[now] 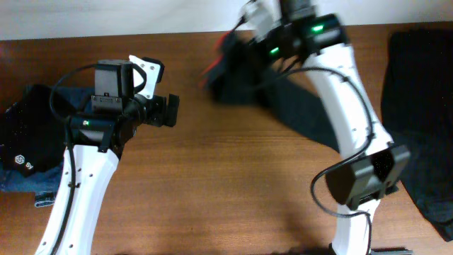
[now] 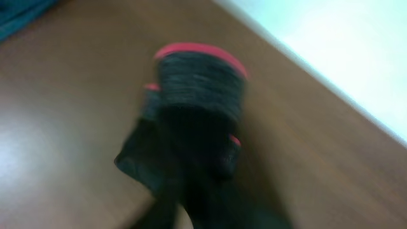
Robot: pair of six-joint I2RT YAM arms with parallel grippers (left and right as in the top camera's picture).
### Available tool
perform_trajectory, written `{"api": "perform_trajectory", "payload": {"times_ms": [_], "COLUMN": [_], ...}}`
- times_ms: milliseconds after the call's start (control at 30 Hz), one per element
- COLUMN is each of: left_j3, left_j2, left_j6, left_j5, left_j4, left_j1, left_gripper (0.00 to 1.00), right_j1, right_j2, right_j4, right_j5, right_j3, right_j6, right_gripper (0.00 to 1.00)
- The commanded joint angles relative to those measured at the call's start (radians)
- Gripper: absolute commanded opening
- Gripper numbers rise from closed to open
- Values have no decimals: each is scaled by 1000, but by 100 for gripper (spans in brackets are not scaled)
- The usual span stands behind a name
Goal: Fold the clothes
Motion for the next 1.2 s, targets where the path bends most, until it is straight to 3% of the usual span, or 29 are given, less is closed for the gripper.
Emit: {"api": "perform_trajectory", "payload": {"times_ms": [0, 233, 367, 400, 700, 900, 1100, 1133, 1167], "left_j3": [23, 23, 23, 23, 23, 23, 23, 23, 23], "left_j2": [0, 0, 9, 22, 341, 534, 576, 576, 576], "left_j6": [-1, -2, -2, -3, -43, -43, -43, -43, -43], "left_j5": [-3, -15, 10, 25, 65, 113, 113, 114, 123], "left_j4": [2, 2, 8, 7, 2, 57, 181, 199, 206], "left_j1": [6, 6, 6, 6, 6, 6, 6, 5, 5], "left_gripper": [99, 99, 99, 99, 100, 99, 98, 68, 28], "right_j1": [106, 103, -13, -54, -330, -367, -367, -367, -367], "right_j2": [-12, -97, -210, -240, -330, -330, -330, -330, -330], "right_j4": [-26, -61, -119, -142, -301, -311, -325, -326, -328], "right_j5": [111, 327, 343, 336, 286, 252, 252, 252, 252], "right_j3": [9, 9, 9, 9, 8, 8, 8, 8, 8], "right_j6": [-16, 98, 199, 207, 243, 243, 244, 244, 243], "right_gripper": [72, 78, 98, 99, 99, 99, 99, 99, 99]}}
